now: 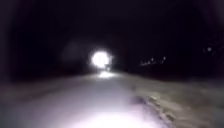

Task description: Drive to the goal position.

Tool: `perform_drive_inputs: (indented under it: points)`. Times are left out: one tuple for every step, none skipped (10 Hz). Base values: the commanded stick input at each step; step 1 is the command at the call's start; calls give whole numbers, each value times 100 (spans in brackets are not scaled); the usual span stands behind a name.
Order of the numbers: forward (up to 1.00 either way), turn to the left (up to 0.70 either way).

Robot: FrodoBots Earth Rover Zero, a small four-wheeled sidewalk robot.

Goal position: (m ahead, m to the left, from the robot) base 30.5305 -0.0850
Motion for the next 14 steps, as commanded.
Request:
perform_drive_inputs:
  points:
    - [100,0]
    - [100,0]
    - [100,36]
    - [100,40]
    - [100,37]
    - [100,22]
    - [100,1]
    - [100,0]
    - [100,0]
    - [100,0]
    - [100,0]
    - [100,0]
    - [100,0]
    - [100,0]
